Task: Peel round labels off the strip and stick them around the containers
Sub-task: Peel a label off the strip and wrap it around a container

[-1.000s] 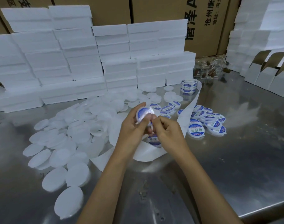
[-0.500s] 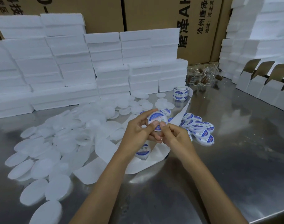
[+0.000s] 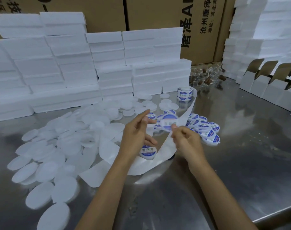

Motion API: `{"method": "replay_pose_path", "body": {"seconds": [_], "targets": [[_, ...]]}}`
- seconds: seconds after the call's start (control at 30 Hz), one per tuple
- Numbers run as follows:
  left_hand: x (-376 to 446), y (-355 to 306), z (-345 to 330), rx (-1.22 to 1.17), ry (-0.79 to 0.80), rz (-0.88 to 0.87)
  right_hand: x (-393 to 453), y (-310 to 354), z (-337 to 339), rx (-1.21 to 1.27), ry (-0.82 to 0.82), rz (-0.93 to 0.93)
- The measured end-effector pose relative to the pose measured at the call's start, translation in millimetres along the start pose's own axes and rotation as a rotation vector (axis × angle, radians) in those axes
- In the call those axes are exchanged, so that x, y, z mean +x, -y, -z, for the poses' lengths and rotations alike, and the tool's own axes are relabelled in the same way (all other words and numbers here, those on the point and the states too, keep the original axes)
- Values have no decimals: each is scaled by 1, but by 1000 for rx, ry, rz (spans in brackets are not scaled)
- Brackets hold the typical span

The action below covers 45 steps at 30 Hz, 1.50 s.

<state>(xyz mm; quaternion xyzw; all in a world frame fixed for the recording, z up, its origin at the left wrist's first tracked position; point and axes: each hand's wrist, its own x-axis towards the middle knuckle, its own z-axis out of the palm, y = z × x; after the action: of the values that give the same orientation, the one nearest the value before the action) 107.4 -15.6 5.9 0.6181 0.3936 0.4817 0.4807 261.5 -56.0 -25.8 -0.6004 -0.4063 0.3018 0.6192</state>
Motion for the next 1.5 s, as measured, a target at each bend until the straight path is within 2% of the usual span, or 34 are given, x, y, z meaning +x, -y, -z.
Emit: {"method": "replay_pose_path", "body": {"seconds": [0.1, 0.2, 0.27, 0.5, 0.57, 0.67, 0.73, 0.83, 0.93, 1.03, 1.13, 1.27, 1.5], "targets": [[5, -2, 10, -28, -86, -9, 13, -4, 17, 162, -258, -195], [8, -2, 17, -41, -139, 30, 21, -5, 33, 361, -348, -311], [8, -1, 18, -33, -151, 53, 24, -6, 37, 383, -352, -336], [8, 4, 21, -15, -160, 110, 26, -4, 31, 196, -283, -338], [9, 5, 25, -29, -188, 126, 24, -3, 24, -23, -281, -202], [12, 8, 34, -66, -242, 151, 31, 9, 0, -267, -214, 106], [14, 13, 41, -66, -286, 167, 49, 19, -25, -371, -112, 246], [17, 20, 49, -108, -342, 211, 91, 26, -69, -576, 99, 333], [22, 25, 55, -179, -371, 253, 131, 19, -107, -735, 260, 279], [27, 28, 59, -225, -381, 276, 155, 8, -129, -868, 331, 214], [30, 31, 59, -239, -391, 298, 164, -1, -138, -935, 326, 215], [30, 35, 53, -226, -383, 311, 166, -5, -144, -967, 224, 226], [29, 30, 53, -236, -369, 299, 164, 11, -140, -711, 188, 109]]}}
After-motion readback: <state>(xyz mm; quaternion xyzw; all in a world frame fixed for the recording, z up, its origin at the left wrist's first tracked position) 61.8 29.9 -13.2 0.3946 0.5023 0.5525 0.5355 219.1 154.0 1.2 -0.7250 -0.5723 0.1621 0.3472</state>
